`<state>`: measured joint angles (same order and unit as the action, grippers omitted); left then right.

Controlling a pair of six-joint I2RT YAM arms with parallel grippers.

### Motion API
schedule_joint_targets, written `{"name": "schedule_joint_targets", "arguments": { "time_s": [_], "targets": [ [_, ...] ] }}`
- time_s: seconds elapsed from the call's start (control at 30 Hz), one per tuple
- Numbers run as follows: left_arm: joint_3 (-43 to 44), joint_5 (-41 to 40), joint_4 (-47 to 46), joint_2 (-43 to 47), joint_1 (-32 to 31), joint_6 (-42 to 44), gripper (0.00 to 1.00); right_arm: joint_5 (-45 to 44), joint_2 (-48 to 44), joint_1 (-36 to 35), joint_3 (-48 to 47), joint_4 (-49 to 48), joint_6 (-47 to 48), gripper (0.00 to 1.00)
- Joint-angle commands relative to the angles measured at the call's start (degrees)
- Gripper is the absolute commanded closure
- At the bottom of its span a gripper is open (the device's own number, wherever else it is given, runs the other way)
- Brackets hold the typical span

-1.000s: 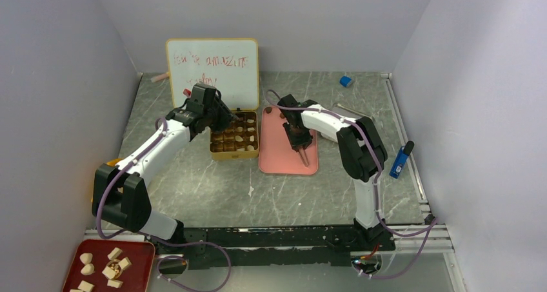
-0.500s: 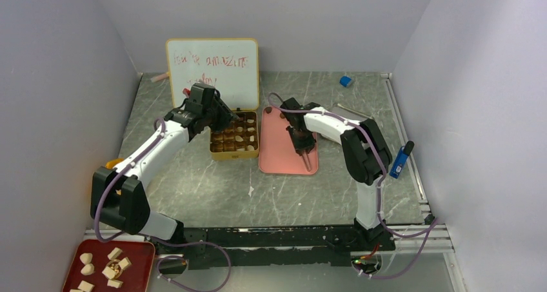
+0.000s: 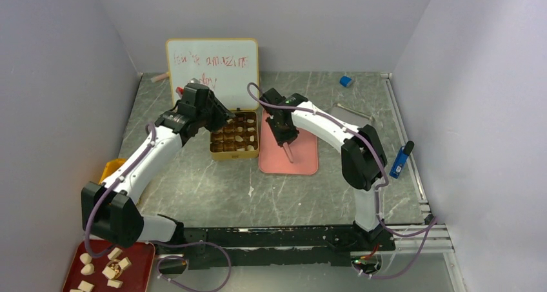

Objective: Pack the chocolate
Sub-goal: Pick up the fake chocolate from the plate.

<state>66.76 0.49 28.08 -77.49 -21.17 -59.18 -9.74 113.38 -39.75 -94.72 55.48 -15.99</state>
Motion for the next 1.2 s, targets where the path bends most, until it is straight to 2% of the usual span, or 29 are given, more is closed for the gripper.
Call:
{"name": "schedule_joint_targets", "arguments": {
  "time_s": [0.0,0.3,0.77,0.93,1.17],
  "targets": [
    [0.91,-3.54,2.25,4.29,0.57,1.70,0.56,0.38,0.05,-2.45,-7.25,3.68,-1.10,0.87],
    [0.58,-8.70,4.28,11.22,1.44,2.86,0.56,2.00,8.63,-6.87,-20.74,6.21,-1.31,0.87],
    [5.29,-18.85,7.95,17.80,1.57,8.74,0.56,4.31,20.40,-11.84,-37.44,10.59,-1.07,0.88],
    [5.47,-19.79,8.39,18.77,1.57,9.32,0.56,4.99,22.96,-13.32,-41.34,11.72,-1.31,0.88],
    [5.83,-20.36,8.60,19.13,1.57,9.69,0.56,5.66,24.23,-14.89,-42.22,11.88,-1.56,0.88]
  ]
}}
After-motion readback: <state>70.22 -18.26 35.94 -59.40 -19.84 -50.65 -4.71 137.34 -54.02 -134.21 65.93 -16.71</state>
